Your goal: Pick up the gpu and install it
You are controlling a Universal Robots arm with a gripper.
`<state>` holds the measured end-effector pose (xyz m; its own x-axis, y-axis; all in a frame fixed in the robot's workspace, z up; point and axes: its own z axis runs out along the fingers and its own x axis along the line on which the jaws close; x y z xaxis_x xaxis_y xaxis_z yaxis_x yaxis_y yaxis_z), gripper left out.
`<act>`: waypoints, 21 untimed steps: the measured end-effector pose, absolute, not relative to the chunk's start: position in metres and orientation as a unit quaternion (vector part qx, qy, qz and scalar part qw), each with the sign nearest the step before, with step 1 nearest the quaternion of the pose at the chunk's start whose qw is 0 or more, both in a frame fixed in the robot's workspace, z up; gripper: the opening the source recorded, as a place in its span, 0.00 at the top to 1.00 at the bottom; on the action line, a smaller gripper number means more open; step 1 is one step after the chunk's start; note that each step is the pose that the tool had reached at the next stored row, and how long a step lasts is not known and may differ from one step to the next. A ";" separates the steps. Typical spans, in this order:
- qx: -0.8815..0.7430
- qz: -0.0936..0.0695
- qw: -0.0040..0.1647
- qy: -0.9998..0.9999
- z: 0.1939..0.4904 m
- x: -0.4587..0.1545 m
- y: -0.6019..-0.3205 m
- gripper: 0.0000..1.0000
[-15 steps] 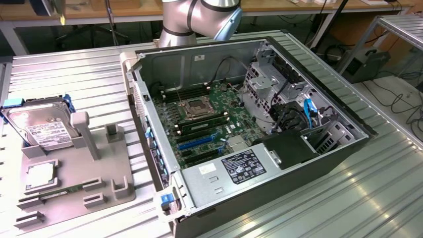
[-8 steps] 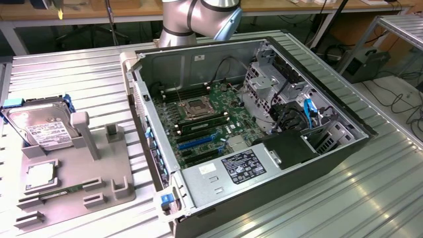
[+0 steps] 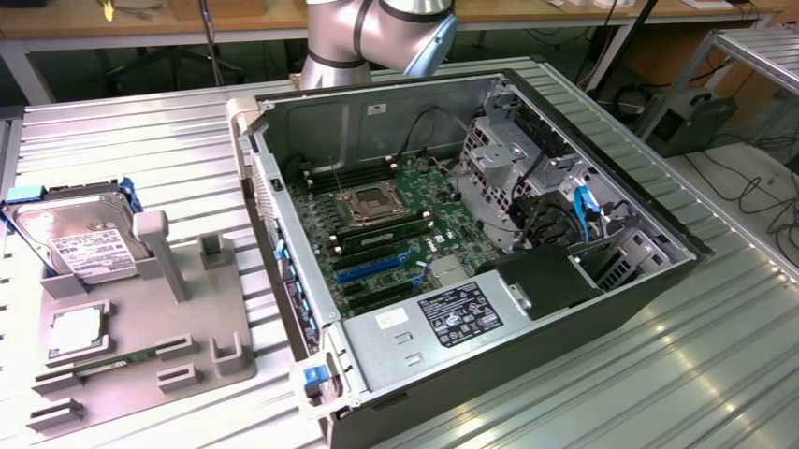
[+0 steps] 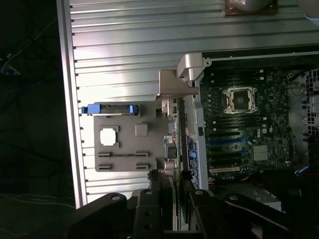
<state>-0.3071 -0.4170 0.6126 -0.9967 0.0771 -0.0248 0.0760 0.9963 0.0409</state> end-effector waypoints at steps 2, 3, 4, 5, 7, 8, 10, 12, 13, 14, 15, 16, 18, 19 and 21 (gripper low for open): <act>0.038 0.020 0.013 0.999 0.615 -0.307 -0.417 0.73; 0.038 0.020 0.013 0.999 0.616 -0.307 -0.417 0.73; 0.038 0.020 0.013 0.999 0.616 -0.307 -0.417 0.73; 0.038 0.020 0.013 0.999 0.617 -0.307 -0.417 0.73; 0.038 0.020 0.013 0.999 0.619 -0.307 -0.417 0.73; 0.038 0.020 0.013 0.999 0.620 -0.307 -0.417 0.73; 0.038 0.020 0.013 0.999 0.622 -0.307 -0.417 0.73; 0.038 0.020 0.013 0.999 0.624 -0.307 -0.417 0.73; 0.038 0.020 0.013 0.999 0.624 -0.307 -0.417 0.73; 0.038 0.020 0.013 0.999 0.625 -0.307 -0.417 0.73; 0.038 0.020 0.013 0.999 0.626 -0.307 -0.417 0.73; 0.038 0.020 0.013 0.999 0.627 -0.307 -0.417 0.73; 0.038 0.020 0.013 0.999 0.629 -0.307 -0.417 0.73; 0.038 0.020 0.013 0.999 0.630 -0.307 -0.417 0.73; 0.038 0.020 0.013 0.999 0.631 -0.307 -0.416 0.73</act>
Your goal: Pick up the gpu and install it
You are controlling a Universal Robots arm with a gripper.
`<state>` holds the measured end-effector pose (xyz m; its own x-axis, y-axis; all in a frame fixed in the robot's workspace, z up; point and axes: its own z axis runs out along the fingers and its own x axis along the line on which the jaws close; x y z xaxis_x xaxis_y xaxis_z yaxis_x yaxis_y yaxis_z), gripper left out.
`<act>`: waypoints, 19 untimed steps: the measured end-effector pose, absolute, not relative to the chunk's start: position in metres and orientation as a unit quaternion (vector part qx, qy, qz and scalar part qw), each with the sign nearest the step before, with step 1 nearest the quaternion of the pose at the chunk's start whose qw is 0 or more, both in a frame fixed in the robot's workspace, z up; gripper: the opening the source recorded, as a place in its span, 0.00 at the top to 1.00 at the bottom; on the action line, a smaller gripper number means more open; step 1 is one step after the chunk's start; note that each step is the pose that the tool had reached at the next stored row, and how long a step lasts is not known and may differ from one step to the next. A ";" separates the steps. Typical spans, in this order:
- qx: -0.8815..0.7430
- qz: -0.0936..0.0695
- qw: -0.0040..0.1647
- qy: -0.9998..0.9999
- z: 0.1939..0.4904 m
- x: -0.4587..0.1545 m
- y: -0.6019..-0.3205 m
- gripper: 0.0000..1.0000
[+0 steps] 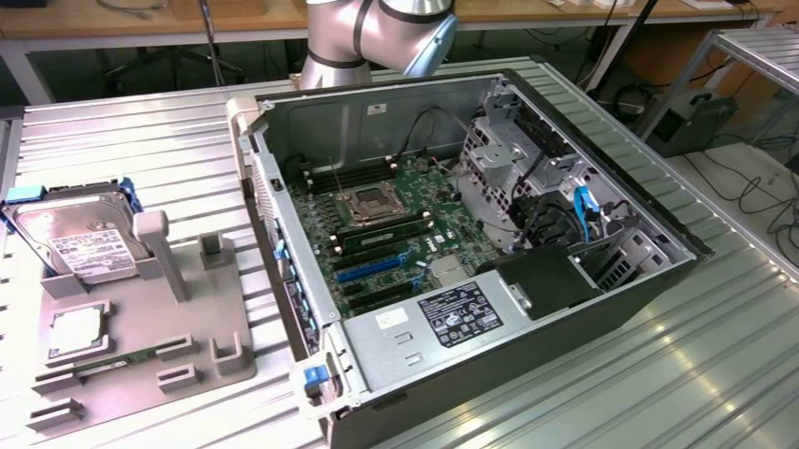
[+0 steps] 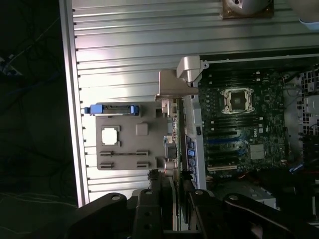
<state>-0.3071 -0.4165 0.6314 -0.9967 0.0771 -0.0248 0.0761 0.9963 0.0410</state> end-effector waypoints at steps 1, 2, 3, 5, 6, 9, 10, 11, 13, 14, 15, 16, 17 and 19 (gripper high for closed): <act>0.038 0.020 0.013 0.999 0.632 -0.307 -0.416 0.73; 0.038 0.020 0.013 0.999 0.633 -0.307 -0.416 0.73; 0.038 0.020 0.013 0.999 0.634 -0.307 -0.416 0.73; 0.038 0.020 0.013 0.999 0.636 -0.307 -0.416 0.73; 0.038 0.020 0.013 0.999 0.637 -0.307 -0.416 0.73; 0.038 0.020 0.013 0.999 0.640 -0.307 -0.416 0.73; 0.038 0.020 0.013 0.999 0.641 -0.307 -0.416 0.73; 0.038 0.020 0.013 0.999 0.642 -0.307 -0.416 0.73; 0.038 0.020 0.013 0.999 0.644 -0.307 -0.416 0.73; 0.038 0.020 0.013 0.999 0.645 -0.307 -0.416 0.73; 0.038 0.020 0.013 0.999 0.645 -0.307 -0.416 0.73; 0.038 0.020 0.013 0.999 0.646 -0.307 -0.416 0.73; 0.038 0.020 0.013 0.999 0.647 -0.307 -0.416 0.73; 0.038 0.020 0.013 0.999 0.649 -0.307 -0.416 0.73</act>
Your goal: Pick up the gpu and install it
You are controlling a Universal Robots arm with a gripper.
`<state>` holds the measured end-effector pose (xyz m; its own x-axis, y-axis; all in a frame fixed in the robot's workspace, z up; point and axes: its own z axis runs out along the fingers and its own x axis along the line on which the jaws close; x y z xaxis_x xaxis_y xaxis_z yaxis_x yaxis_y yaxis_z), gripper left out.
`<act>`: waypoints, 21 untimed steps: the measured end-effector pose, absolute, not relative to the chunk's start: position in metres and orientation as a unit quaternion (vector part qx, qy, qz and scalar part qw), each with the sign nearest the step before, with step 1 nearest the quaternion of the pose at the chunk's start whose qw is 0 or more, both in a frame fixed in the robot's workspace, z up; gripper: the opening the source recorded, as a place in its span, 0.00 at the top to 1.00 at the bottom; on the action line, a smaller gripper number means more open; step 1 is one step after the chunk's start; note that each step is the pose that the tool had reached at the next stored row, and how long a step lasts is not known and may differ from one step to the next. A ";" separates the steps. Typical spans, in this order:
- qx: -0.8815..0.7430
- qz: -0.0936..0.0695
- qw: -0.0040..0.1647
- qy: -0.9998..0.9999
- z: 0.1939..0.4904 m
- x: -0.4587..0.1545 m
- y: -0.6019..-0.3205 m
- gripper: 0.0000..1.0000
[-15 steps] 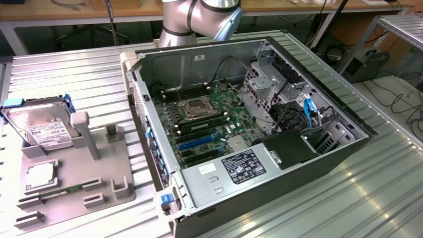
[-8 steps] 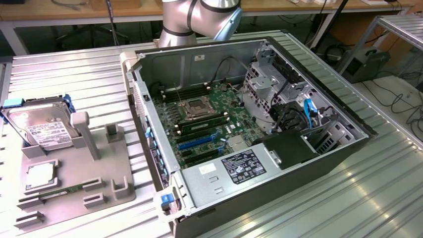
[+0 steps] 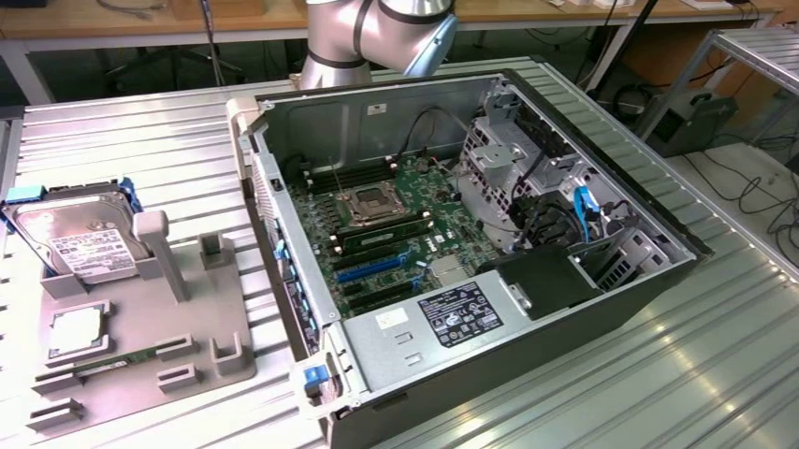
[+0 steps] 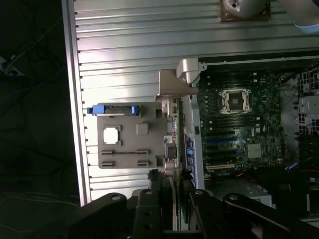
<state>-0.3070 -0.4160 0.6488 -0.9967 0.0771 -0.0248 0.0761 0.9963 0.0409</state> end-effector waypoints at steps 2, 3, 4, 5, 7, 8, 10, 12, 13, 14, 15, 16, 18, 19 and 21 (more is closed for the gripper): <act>0.038 0.020 0.013 0.999 0.651 -0.307 -0.416 0.73; 0.038 0.020 0.013 0.999 0.651 -0.307 -0.416 0.73; 0.038 0.020 0.013 0.999 0.653 -0.307 -0.416 0.73; 0.038 0.020 0.013 0.999 0.654 -0.307 -0.416 0.73; 0.038 0.020 0.013 0.999 0.656 -0.307 -0.416 0.73; 0.038 0.020 0.013 0.999 0.657 -0.307 -0.416 0.73; 0.038 0.020 0.013 0.999 0.659 -0.307 -0.416 0.73; 0.038 0.020 0.013 0.999 0.662 -0.307 -0.416 0.73; 0.038 0.020 0.013 0.999 0.662 -0.307 -0.416 0.73; 0.038 0.020 0.013 0.999 0.663 -0.307 -0.416 0.73; 0.038 0.020 0.013 0.999 0.664 -0.307 -0.415 0.73; 0.038 0.020 0.013 0.999 0.665 -0.307 -0.415 0.73; 0.038 0.020 0.013 0.999 0.667 -0.307 -0.415 0.73; 0.038 0.020 0.013 0.999 0.668 -0.307 -0.415 0.73; 0.038 0.020 0.013 0.999 0.669 -0.307 -0.415 0.73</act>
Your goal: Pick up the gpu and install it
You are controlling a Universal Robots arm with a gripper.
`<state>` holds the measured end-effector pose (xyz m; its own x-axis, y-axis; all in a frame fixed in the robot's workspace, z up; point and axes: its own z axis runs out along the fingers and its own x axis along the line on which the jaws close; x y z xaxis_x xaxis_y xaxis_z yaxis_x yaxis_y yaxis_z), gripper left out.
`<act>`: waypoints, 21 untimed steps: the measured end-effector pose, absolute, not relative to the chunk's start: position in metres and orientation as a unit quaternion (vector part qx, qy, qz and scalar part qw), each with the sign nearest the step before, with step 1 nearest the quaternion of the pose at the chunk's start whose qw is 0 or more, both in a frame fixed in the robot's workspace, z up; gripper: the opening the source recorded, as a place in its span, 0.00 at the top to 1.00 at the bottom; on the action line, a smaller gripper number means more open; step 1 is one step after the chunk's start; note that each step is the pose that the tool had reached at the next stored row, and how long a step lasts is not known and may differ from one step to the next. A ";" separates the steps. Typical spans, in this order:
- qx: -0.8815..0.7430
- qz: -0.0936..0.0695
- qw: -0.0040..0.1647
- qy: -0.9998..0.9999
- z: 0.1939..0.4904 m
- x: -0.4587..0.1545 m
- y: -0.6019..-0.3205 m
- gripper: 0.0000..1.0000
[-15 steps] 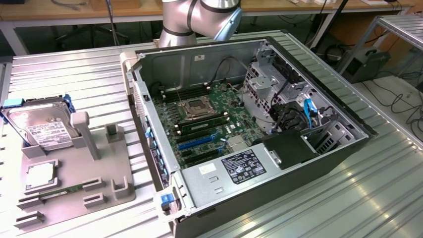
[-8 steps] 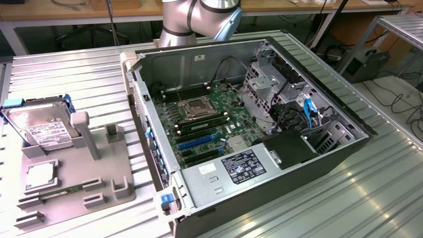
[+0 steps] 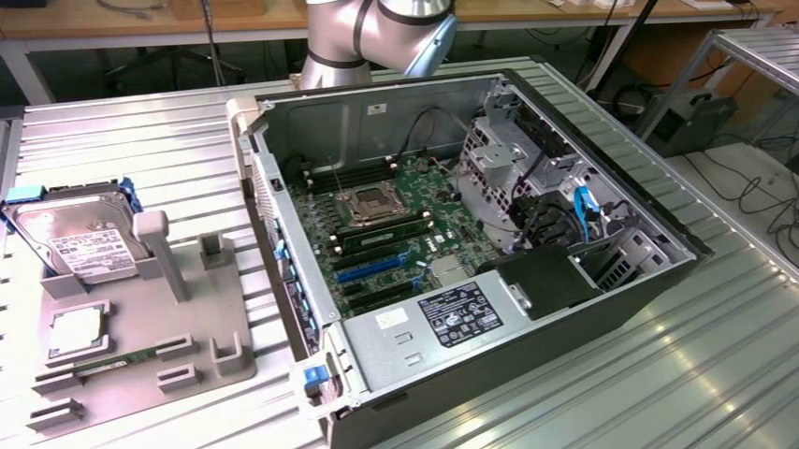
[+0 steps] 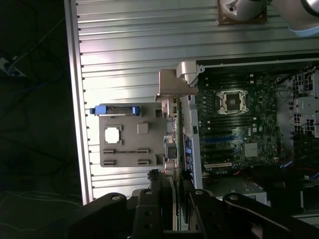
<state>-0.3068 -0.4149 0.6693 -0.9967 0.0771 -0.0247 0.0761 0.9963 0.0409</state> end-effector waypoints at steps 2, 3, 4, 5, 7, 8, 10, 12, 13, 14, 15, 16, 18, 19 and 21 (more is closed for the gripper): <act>0.038 0.020 0.013 0.999 0.671 -0.307 -0.415 0.73; 0.038 0.020 0.013 0.999 0.671 -0.307 -0.414 0.73; 0.038 0.020 0.013 0.999 0.672 -0.307 -0.414 0.73; 0.038 0.020 0.013 0.999 0.672 -0.307 -0.414 0.73; 0.038 0.020 0.013 0.999 0.674 -0.306 -0.414 0.73; 0.038 0.020 0.013 0.999 0.674 -0.306 -0.414 0.73; 0.038 0.020 0.013 0.999 0.675 -0.306 -0.413 0.73; 0.038 0.020 0.013 0.999 0.677 -0.306 -0.413 0.73; 0.038 0.020 0.013 0.999 0.677 -0.306 -0.413 0.73; 0.038 0.020 0.013 0.999 0.678 -0.306 -0.413 0.73; 0.038 0.020 0.013 0.999 0.679 -0.306 -0.413 0.73; 0.038 0.020 0.013 0.999 0.679 -0.306 -0.413 0.73; 0.038 0.020 0.013 0.999 0.680 -0.306 -0.412 0.73; 0.038 0.020 0.013 0.999 0.681 -0.306 -0.412 0.73; 0.038 0.020 0.013 0.999 0.683 -0.306 -0.412 0.73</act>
<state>-0.3058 -0.4122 0.6826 -0.9967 0.0771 -0.0247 0.0760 0.9963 0.0409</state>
